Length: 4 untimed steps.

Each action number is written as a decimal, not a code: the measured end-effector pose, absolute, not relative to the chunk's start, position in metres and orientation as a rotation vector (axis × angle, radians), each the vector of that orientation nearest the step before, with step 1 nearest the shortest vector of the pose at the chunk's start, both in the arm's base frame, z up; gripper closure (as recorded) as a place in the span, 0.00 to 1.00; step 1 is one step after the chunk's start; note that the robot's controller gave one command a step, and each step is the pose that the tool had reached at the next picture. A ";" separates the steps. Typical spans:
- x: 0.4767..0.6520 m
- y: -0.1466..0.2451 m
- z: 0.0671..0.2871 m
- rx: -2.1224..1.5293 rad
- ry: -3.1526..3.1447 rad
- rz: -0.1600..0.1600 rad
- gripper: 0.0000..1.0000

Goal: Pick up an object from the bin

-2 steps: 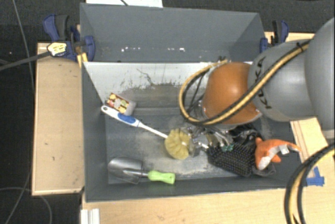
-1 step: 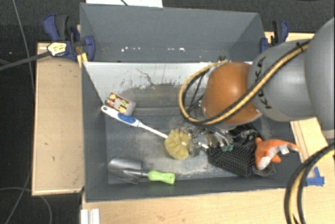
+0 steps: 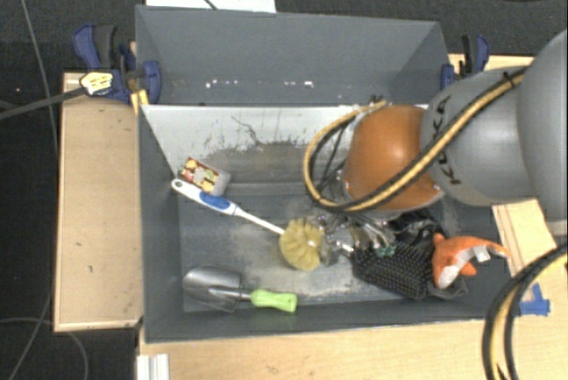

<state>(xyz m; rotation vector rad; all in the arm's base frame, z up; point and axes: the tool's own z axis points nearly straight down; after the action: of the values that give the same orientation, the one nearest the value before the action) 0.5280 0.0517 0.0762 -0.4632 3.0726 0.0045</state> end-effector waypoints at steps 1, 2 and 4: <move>0.516 0.051 0.078 -0.996 2.948 -0.007 1.00; 0.515 0.051 0.079 -1.083 2.915 -0.007 1.00; 0.531 0.069 0.168 -1.137 2.900 -0.006 1.00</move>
Offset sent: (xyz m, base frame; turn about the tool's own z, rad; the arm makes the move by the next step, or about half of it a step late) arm -0.0071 -0.0136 0.0085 0.0149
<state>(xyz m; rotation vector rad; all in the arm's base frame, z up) 0.5311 0.0691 0.1681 -1.1366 2.8996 -0.0064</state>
